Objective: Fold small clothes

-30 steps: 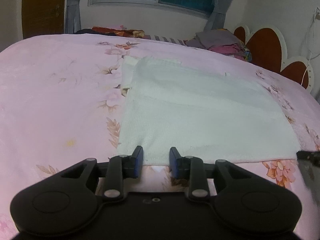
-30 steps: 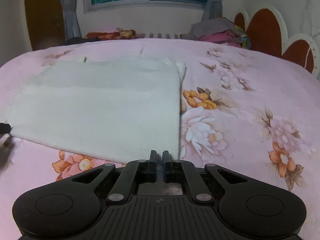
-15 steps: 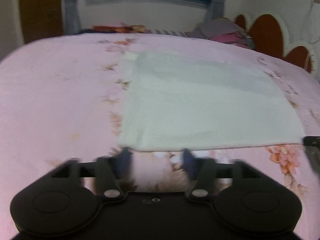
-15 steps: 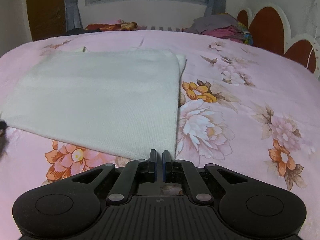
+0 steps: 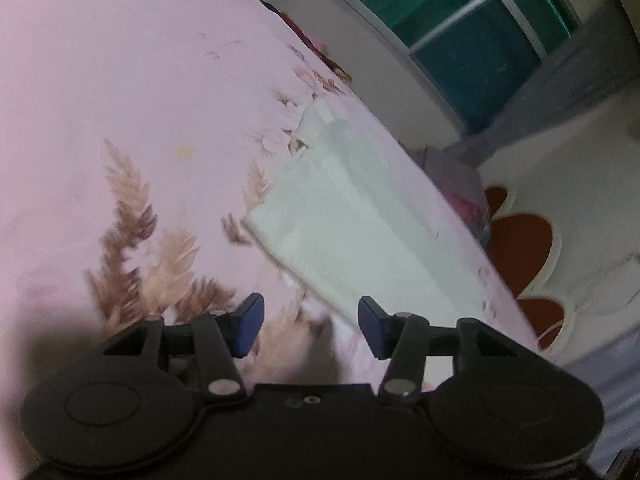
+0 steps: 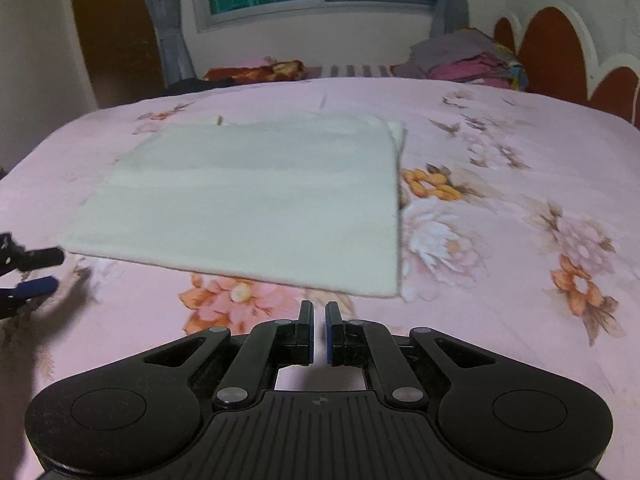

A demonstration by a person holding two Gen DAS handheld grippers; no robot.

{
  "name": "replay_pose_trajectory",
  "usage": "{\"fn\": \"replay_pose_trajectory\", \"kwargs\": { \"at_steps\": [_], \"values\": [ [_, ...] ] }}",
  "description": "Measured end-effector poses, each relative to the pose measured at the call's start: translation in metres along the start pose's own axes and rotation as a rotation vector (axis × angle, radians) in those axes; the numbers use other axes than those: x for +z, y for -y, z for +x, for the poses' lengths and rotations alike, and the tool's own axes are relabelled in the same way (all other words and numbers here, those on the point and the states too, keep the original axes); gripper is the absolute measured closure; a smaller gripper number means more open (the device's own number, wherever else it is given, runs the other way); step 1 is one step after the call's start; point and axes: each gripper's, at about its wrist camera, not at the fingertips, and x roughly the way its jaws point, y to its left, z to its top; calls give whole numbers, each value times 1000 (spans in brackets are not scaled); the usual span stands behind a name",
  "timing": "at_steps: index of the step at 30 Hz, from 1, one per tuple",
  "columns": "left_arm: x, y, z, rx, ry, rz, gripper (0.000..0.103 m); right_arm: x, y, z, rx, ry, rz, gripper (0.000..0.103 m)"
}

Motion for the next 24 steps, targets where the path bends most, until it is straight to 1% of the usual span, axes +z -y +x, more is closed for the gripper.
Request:
{"fn": "replay_pose_trajectory", "kwargs": {
  "at_steps": [2, 4, 5, 7, 8, 9, 10, 12, 15, 16, 18, 19, 20, 21, 22, 23, 24],
  "values": [
    [10, -3, 16, -21, 20, -36, 53, 9, -6, 9, 27, 2, -20, 99],
    [18, -9, 28, -44, 42, -97, 53, 20, -9, 17, 37, 38, -10, 99],
    [22, -11, 33, -54, 55, -125, 56, 28, -10, 24, 42, 42, 10, 99],
    [28, -10, 46, -61, 67, -153, 67, 45, -13, 39, 61, 53, 46, 100],
    [31, -10, 53, -56, 68, -160, 78, 53, -16, 46, 72, 67, 49, 100],
    [33, -10, 59, -48, 65, -161, 92, 63, -20, 55, 92, 63, 50, 100],
    [33, -11, 64, -37, 60, -158, 93, 71, -24, 64, 104, 56, 52, 100],
    [33, -11, 67, -45, 77, -151, 93, 86, -35, 82, 117, 62, 35, 100],
    [33, -6, 65, -37, 79, -107, 93, 105, -50, 104, 128, 63, 9, 100],
    [34, -7, 62, -41, 85, -100, 92, 110, -55, 110, 130, 66, -2, 100],
    [34, -5, 57, -36, 115, -75, 81, 118, -62, 121, 125, 60, -25, 100],
    [33, -2, 56, -31, 125, -72, 79, 121, -65, 127, 127, 58, -32, 100],
    [33, -2, 55, -37, 129, -78, 75, 122, -68, 132, 123, 54, -40, 100],
    [31, -1, 56, -39, 127, -83, 74, 123, -70, 137, 120, 45, -50, 100],
    [31, 0, 57, -32, 129, -87, 74, 122, -72, 142, 120, 34, -53, 100],
    [30, 0, 56, -29, 130, -94, 77, 119, -74, 149, 110, 10, -56, 100],
    [31, 0, 58, -22, 128, -103, 89, 117, -74, 157, 96, -18, -59, 100]
  ]
}}
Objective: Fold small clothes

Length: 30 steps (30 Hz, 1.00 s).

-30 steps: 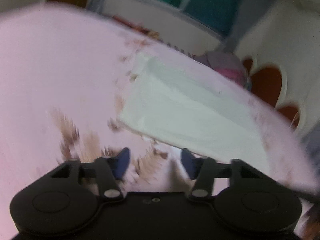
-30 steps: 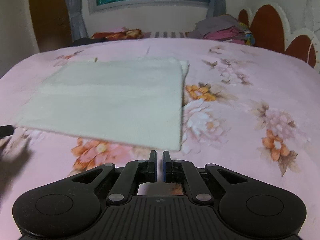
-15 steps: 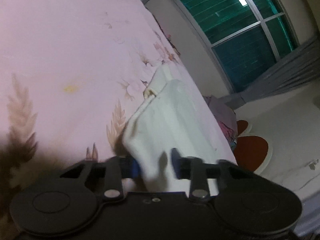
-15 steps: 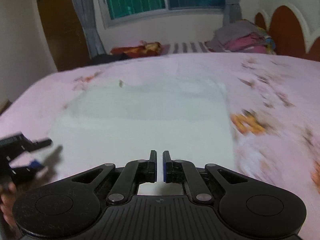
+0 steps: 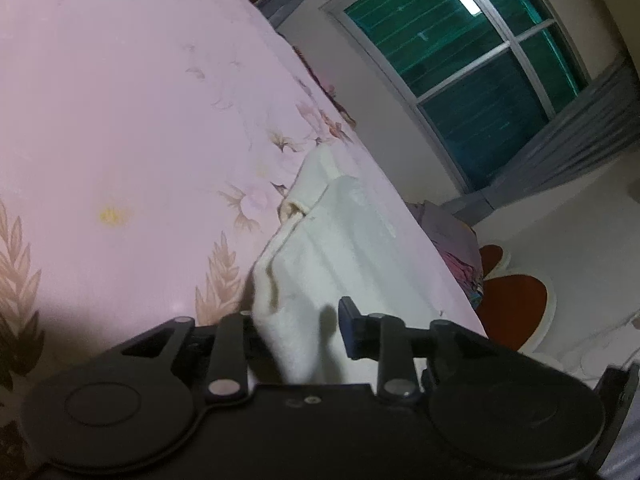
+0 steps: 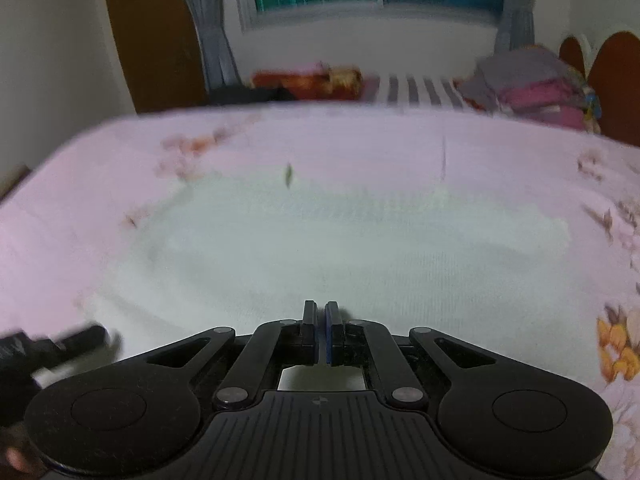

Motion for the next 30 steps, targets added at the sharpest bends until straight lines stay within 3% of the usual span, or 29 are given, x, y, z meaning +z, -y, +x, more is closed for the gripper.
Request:
{"fn": "replay_pose_trajectory", "kwargs": {
  "at_steps": [1, 5, 7, 8, 9, 10, 11, 13, 16, 20, 24, 30],
  "values": [
    [1, 0, 1, 14, -8, -3, 95, -3, 2, 4, -2, -1, 5, 100],
    [2, 6, -3, 24, 24, 54, 96, -6, 3, 5, 2, 8, 0, 100],
    [0, 8, -3, 38, 20, 63, 94, -7, 6, 5, 10, 11, 7, 100],
    [1, 7, -2, 57, 19, 44, 83, -6, 7, 7, 13, 13, 12, 100],
    [1, 3, -1, 41, 24, 14, 82, -7, 8, 7, 17, 18, 15, 100],
    [2, 2, 1, 34, 24, -6, 83, -8, 9, 7, 20, 23, 13, 100],
    [4, 3, 2, 40, 19, -7, 94, -8, 9, 5, 22, 26, 11, 100],
    [9, 11, 0, 60, 30, 16, 96, -9, 9, 2, 29, 31, 11, 100],
    [10, 47, -14, 44, 76, 169, 96, -8, 14, 2, 54, 23, 14, 100],
    [-1, 107, -17, 36, 67, 418, 96, -5, 29, 0, 111, 19, 60, 100],
    [-26, 161, -8, -11, 12, 622, 96, -3, 73, -43, 145, 197, 231, 100],
    [-91, 233, 20, -79, -111, 861, 96, -8, 156, -96, 122, 269, 334, 100]
  ]
}}
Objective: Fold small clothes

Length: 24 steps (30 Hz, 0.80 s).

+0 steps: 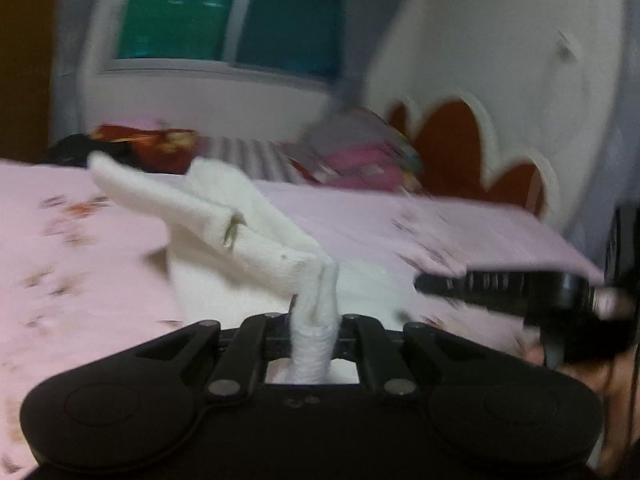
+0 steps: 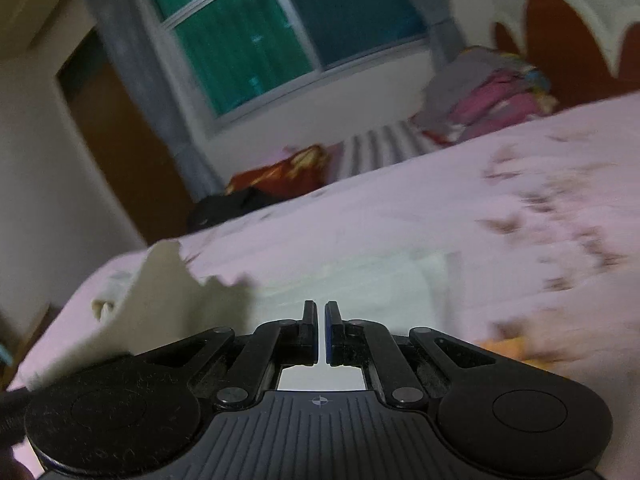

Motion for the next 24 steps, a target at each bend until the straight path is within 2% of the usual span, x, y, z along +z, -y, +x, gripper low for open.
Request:
{"fn": "replay_pose_trajectory", "kwargs": {
  "at_steps": [2, 3, 4, 5, 6, 7, 8, 9, 10, 12, 13, 15, 17, 22, 24],
  "values": [
    [-6, 27, 20, -45, -60, 47, 93, 9, 29, -17, 7, -2, 62, 100],
    [-11, 41, 33, -80, -117, 73, 76, 12, 39, -23, 11, -1, 82, 100],
    [-17, 53, 44, -109, -167, 91, 68, 16, 49, -29, 20, 3, 99, 99],
    [-21, 61, 50, -129, -198, 98, 51, 18, 57, -35, 7, 7, 113, 94],
    [-23, 65, 48, -145, -195, 89, 50, 22, 63, -41, -15, 15, 125, 47],
    [-22, 60, 43, -166, -169, 62, 50, 22, 69, -50, -27, 43, 128, 8],
    [-21, 53, 37, -181, -150, 28, 51, 22, 75, -60, -22, 89, 119, 8],
    [-19, 41, 31, -177, -135, -10, 54, 23, 78, -66, -13, 93, 104, 13],
    [-18, 27, 26, -152, -115, -50, 57, 24, 80, -69, -15, 86, 106, 30],
    [-14, -8, 17, -82, -73, -125, 67, 23, 85, -67, 33, 33, 140, 50],
    [-12, -28, 16, -35, -64, -158, 68, 20, 84, -64, 62, 4, 146, 54],
    [-11, -66, 17, 36, -74, -228, 69, 15, 75, -57, 83, -30, 121, 54],
    [-9, -90, 22, 70, -79, -265, 69, 8, 64, -44, 108, -80, 111, 54],
    [-13, -109, 41, 68, -134, -271, 69, -7, 46, -9, 128, -169, 95, 54],
    [-15, -113, 49, 63, -160, -263, 72, -8, 38, 2, 123, -189, 82, 54]
  ]
}}
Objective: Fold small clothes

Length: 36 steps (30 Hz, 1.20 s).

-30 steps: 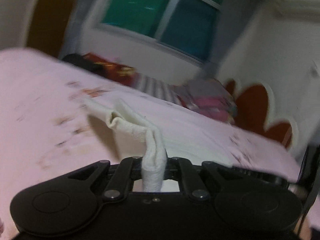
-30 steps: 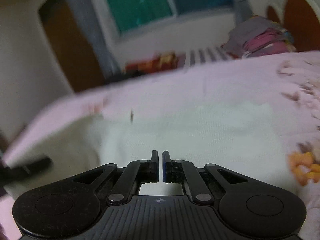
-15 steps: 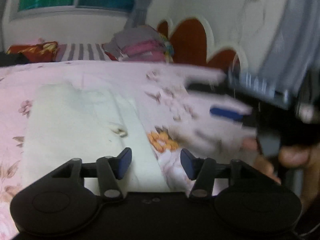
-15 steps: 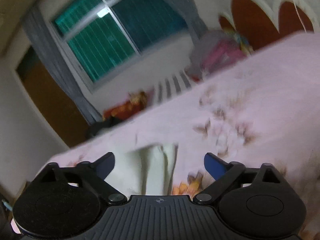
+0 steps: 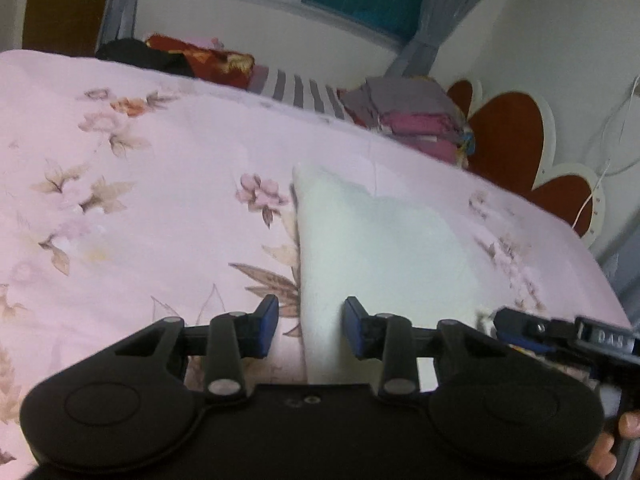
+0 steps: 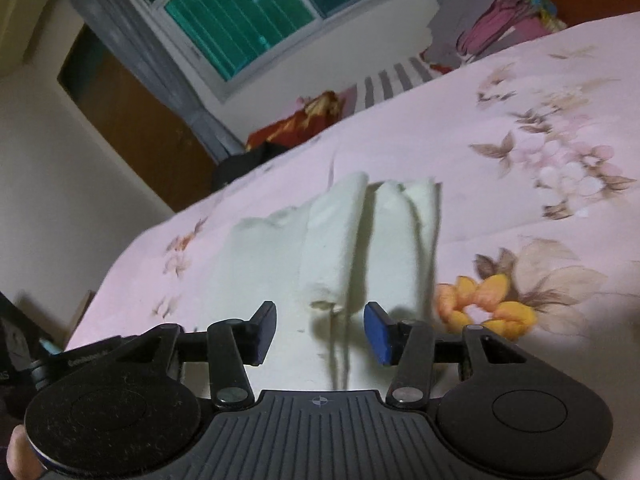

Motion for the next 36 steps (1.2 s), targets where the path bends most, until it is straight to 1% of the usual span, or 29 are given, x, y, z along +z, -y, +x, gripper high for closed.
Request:
{"fn": "replay_pose_trajectory", "kwargs": {
  "at_steps": [1, 3, 4, 5, 6, 7, 8, 9, 10, 11, 12, 13, 14, 15, 17, 18, 19, 20, 22, 23, 25, 27, 28, 29, 30, 32, 34, 35, 36],
  "values": [
    [-1, 0, 4, -1, -17, 6, 72, 0, -2, 6, -11, -13, -6, 54],
    [-5, 6, 8, -6, -24, 20, 76, 2, 0, 21, -29, -43, -6, 54],
    [-3, 7, 8, -10, -16, 31, 77, 2, 0, 27, -37, -58, -3, 54],
    [-1, 7, 5, -10, 11, 43, 77, 2, 0, 32, -37, -66, -4, 54],
    [1, 5, 3, -16, 39, 50, 80, 2, -2, 34, -28, -70, -9, 54],
    [4, 2, 1, -33, 55, 51, 80, 3, -4, 36, -17, -74, -18, 60],
    [6, 0, 5, -47, 46, 54, 80, 3, -6, 38, -19, -79, -31, 67],
    [8, -1, 11, -54, 27, 63, 80, 3, -6, 42, -29, -87, -40, 72],
    [8, -2, 14, -65, 21, 74, 80, 2, -6, 44, -32, -89, -44, 72],
    [8, -3, 18, -91, 16, 79, 80, 1, -5, 45, -31, -90, -41, 72],
    [9, -2, 20, -101, 10, 84, 81, 0, -6, 45, -34, -89, -44, 86],
    [10, 1, 20, -97, 15, 98, 82, -1, -7, 46, -39, -94, -54, 94],
    [11, 3, 18, -107, 25, 109, 83, 0, -9, 45, -42, -89, -62, 95],
    [12, 6, 15, -115, 38, 110, 88, 0, -11, 41, -41, -73, -72, 96],
    [14, 15, 7, -159, 58, 118, 88, 3, -17, 31, -36, -34, -90, 96],
    [14, 23, 5, -157, 64, 152, 89, 6, -18, 22, -29, -15, -88, 97],
    [13, 31, 6, -153, 63, 183, 89, 8, -17, 12, -19, -3, -82, 97],
    [11, 38, 10, -161, 45, 209, 89, 10, -17, 4, -22, 7, -83, 97],
    [6, 47, 27, -174, -32, 222, 88, 7, -9, -6, -49, 10, -70, 97],
    [2, 51, 34, -164, -50, 232, 88, 2, -1, -7, -66, -1, -52, 97],
    [0, 55, 37, -158, -46, 233, 89, -11, 15, 4, -99, -55, -31, 97],
    [4, 56, 35, -156, -53, 244, 89, -13, 22, 4, -78, -41, 15, 96],
    [6, 56, 32, -161, -49, 252, 89, -10, 23, 0, -75, -23, 28, 88],
    [10, 56, 27, -172, -29, 256, 89, -7, 22, -3, -85, -13, 32, 76],
    [16, 54, 24, -181, -11, 259, 87, -3, 19, -11, -132, 22, 15, 58],
    [25, 50, 24, -164, 17, 271, 88, 6, 15, -22, -160, 91, -29, 58],
    [37, 46, 31, -156, 34, 266, 89, 19, 15, -23, -175, 116, -43, 58],
    [44, 44, 38, -157, 39, 257, 89, 27, 12, -18, -165, 118, -65, 58],
    [49, 44, 45, -157, 41, 257, 89, 33, 7, -12, -161, 103, -94, 61]
  ]
}}
